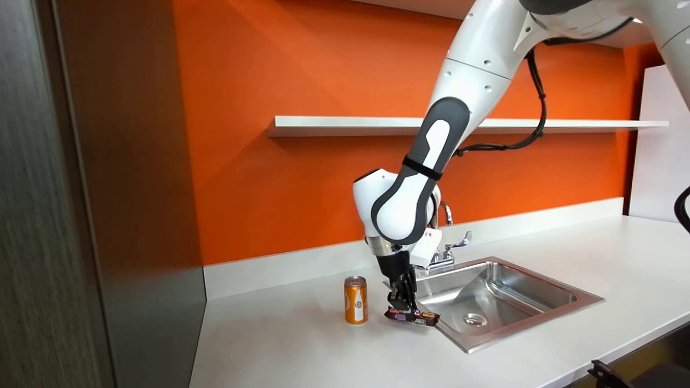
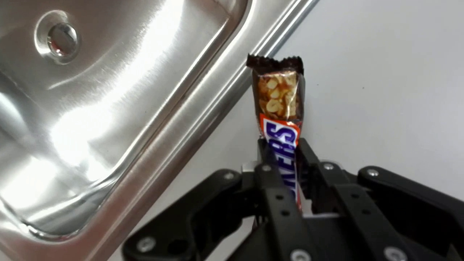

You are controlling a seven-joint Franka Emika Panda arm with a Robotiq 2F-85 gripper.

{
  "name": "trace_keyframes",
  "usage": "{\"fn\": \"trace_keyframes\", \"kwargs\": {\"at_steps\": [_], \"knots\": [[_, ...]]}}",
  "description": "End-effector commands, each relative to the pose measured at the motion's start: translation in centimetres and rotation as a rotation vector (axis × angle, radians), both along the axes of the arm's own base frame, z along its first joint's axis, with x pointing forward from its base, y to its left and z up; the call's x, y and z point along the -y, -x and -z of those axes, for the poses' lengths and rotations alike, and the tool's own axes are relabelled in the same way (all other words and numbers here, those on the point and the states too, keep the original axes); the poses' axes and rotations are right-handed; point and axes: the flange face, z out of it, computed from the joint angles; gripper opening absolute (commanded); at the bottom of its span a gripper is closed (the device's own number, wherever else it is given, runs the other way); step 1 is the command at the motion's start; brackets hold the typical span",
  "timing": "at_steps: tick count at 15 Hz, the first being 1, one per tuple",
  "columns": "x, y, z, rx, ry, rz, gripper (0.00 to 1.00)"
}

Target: Take the brown packet out of the sink and place it on the left side of the countertop.

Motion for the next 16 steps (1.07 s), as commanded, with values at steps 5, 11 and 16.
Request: {"fn": "trace_keyframes", "kwargs": {"at_steps": [5,11,16], "knots": [[-0.1,0.1,0.2,-0.008,-0.012,-0.050,0.52],[2.1,0.2,-1.4,0.021,-0.025,0.016,0.98],[6.8,0.0,-3.8,0.060,-0.086,0.210,1.00]]}}
